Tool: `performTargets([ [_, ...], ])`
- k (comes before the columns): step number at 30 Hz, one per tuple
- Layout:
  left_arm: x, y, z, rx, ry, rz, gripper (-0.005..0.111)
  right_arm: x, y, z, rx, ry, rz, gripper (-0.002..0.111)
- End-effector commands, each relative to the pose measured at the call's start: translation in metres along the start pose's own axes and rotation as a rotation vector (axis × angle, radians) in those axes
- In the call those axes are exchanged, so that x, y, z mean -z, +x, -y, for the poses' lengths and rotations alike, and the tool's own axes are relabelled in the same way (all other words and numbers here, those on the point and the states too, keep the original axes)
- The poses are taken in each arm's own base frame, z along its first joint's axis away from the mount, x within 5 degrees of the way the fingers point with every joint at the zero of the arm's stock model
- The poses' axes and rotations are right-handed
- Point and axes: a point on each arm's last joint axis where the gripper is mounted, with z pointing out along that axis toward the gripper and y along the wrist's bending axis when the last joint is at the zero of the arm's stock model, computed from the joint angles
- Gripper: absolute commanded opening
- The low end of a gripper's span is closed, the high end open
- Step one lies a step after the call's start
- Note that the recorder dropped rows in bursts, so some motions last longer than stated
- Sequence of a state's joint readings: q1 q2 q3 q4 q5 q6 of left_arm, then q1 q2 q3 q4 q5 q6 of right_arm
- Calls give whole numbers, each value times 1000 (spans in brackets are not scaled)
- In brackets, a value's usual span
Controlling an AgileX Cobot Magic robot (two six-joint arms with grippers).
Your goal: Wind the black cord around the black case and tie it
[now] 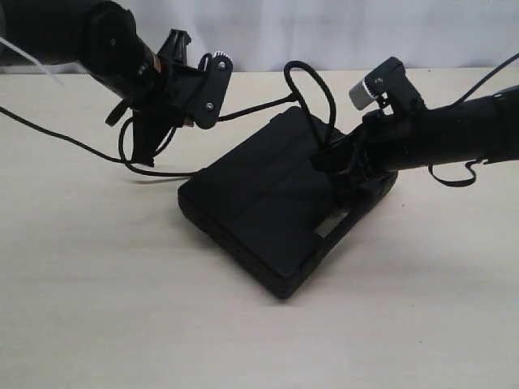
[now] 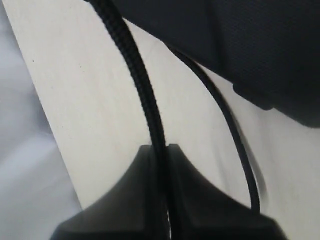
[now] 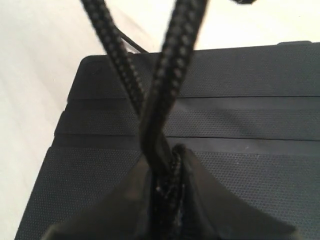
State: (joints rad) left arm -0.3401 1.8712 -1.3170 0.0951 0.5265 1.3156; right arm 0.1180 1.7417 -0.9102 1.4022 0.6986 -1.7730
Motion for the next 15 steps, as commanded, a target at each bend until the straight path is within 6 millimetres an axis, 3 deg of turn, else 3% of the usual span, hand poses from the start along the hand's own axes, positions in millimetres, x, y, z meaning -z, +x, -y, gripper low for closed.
performTargets([
  [1,2,-4,-8,-72,-92,24,0,3,-7,-2,-109,-20,39,4],
  [11,4,-6,-17,-200,-192,33,0,4,-7,-1,-284,-20,44,4],
  [15,5,-7,-21,-208,-240,40,0,7,-6,8,-486,-33,88,4],
])
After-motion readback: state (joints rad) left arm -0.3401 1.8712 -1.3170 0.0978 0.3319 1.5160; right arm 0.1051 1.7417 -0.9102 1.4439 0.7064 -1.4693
